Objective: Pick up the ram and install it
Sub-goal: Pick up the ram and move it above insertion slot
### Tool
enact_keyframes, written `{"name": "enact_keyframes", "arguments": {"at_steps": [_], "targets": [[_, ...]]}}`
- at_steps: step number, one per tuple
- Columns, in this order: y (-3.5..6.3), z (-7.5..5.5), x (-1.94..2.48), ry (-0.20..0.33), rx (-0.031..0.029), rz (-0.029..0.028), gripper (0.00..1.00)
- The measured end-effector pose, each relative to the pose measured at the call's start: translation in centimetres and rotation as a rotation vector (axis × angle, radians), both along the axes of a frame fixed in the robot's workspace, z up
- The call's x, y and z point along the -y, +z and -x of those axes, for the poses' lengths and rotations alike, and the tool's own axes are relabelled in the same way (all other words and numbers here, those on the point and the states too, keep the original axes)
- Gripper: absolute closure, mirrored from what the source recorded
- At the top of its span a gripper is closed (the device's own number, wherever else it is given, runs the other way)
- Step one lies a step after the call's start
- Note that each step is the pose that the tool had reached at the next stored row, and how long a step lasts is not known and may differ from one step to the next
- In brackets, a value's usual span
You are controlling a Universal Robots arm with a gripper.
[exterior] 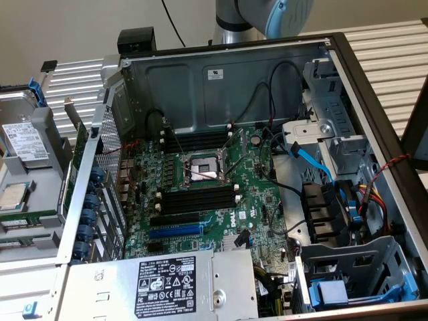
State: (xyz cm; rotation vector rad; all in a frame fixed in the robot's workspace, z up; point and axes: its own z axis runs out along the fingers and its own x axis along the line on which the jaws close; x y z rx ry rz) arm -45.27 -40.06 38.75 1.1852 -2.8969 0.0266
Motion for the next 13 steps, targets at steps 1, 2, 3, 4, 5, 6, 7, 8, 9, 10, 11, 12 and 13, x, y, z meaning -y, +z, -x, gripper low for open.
{"name": "enact_keyframes", "arguments": {"at_steps": [1,2,3,4,5,6,7,8,9,10,11,12,13], "targets": [[0.0,0.0,0.0,0.017,0.0,0.0029,0.89],[0.0,0.01,0.0,0.033,-0.0001,0.0058,0.89],[0.01,0.01,0.0,0.05,-0.0002,0.0086,0.89],[0.0,0.01,0.0,0.066,-0.0001,0.0113,0.89],[0.01,0.01,0.0,0.084,-0.0002,0.0141,0.89],[0.01,0.01,0.0,0.1,-0.0002,0.0167,0.89],[0.0,0.01,0.0,0.116,-0.0001,0.0191,0.89],[0.0,0.01,0.0,0.133,-0.0001,0.0217,0.89],[0.0,0.01,0.0,0.151,-0.0001,0.0245,0.89],[0.0,0.01,0.0,0.168,-0.0001,0.0269,0.89],[0.0,0.01,0.0,0.185,-0.0001,0.0294,0.89],[0.0,0.01,0.0,0.202,0.0,0.0319,0.89],[0.0,0.01,0.0,0.219,-0.0001,0.0343,0.89]]}}
